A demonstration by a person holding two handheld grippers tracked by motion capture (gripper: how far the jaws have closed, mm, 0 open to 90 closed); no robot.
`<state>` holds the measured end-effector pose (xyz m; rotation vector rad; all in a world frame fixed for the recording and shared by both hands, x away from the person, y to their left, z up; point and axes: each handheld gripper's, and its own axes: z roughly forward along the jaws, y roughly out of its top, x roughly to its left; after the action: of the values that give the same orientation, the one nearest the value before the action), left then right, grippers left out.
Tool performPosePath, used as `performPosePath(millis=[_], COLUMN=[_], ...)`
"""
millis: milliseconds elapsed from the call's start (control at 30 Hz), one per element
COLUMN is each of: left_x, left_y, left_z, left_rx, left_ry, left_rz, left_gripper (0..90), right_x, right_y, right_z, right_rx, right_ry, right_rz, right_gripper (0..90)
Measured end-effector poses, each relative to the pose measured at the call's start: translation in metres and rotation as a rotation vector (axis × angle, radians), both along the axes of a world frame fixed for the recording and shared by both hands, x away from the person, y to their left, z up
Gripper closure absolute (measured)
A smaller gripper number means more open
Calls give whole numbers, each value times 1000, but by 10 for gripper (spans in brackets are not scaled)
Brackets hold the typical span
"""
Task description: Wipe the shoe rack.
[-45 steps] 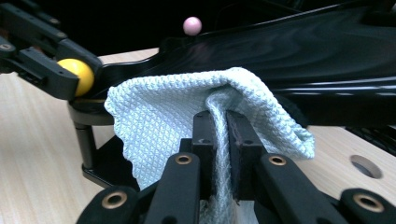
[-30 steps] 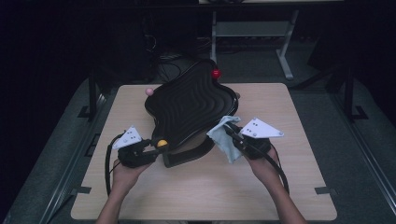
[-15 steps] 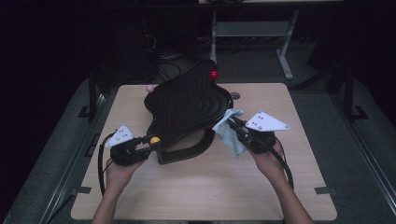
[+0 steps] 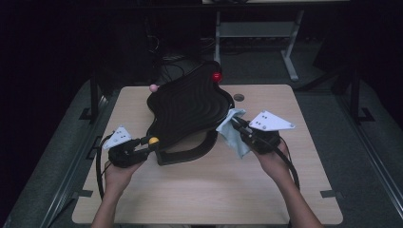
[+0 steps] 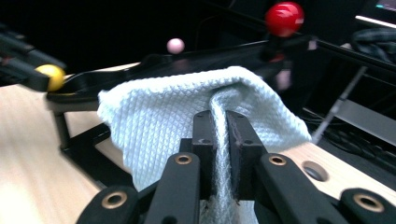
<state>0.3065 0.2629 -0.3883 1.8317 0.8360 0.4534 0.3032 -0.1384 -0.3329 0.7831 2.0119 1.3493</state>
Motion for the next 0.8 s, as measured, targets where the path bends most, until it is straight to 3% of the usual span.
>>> performPosePath(millis=[133,400,633,800], left_x=[1,0,1,-1], left_y=[0,-1,-1,0], left_z=[0,1,0,1], left_rx=[-4,-1,6,3], left_ry=[4,4,9,3], left_rz=[2,9,24,29], left_gripper=[570,553,537,560], right_x=[-4,8,-2,7], right_y=[6,-5,7,-7], right_z=[-3,7,0,5], right_rx=[-19,-18,-28,1], right_ry=[-3,-11,-11,-5], right_rz=[25,-13,39,-12], right_gripper=[823,824,824,823])
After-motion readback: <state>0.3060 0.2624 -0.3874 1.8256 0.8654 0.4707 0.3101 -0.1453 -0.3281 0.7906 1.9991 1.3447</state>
